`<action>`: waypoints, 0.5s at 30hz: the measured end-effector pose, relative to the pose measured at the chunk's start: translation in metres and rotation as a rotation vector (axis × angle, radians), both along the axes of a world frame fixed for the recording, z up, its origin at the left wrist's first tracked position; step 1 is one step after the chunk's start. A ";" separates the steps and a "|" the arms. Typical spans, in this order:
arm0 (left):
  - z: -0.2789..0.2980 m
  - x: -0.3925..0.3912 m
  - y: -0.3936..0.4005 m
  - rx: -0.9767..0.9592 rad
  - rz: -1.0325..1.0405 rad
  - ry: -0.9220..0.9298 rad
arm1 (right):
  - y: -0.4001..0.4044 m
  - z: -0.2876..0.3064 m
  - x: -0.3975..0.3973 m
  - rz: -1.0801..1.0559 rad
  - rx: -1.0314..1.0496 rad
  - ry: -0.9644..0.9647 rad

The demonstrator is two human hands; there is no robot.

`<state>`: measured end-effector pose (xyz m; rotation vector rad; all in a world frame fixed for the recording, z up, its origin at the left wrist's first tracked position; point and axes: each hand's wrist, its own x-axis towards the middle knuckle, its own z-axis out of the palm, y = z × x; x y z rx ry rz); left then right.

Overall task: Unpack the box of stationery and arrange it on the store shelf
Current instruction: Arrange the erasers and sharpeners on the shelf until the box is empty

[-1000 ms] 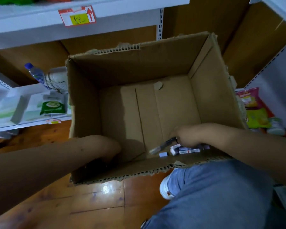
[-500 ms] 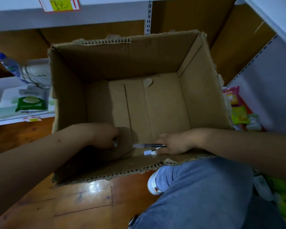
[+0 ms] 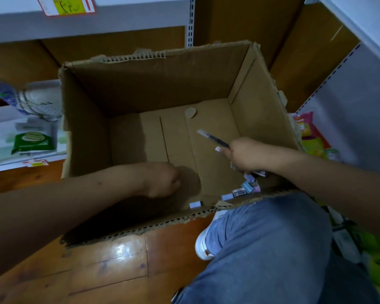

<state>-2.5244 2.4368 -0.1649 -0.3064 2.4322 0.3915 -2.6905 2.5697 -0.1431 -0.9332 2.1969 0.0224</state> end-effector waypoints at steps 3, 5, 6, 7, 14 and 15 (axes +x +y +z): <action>-0.011 -0.013 0.028 0.216 -0.051 0.083 | -0.002 -0.006 0.002 -0.025 -0.008 0.037; -0.018 -0.012 0.040 0.316 -0.099 0.078 | 0.003 -0.012 0.009 0.023 0.035 0.021; -0.023 -0.010 0.043 0.350 -0.125 0.080 | 0.007 -0.015 0.011 0.062 0.031 0.019; -0.027 -0.007 0.044 0.372 -0.149 0.084 | 0.011 -0.019 0.010 0.085 0.013 0.030; -0.040 0.008 0.042 0.517 -0.076 0.032 | 0.013 -0.030 -0.001 0.051 -0.022 0.009; -0.042 0.010 0.043 0.519 -0.054 0.044 | 0.012 -0.029 -0.003 0.043 -0.029 0.007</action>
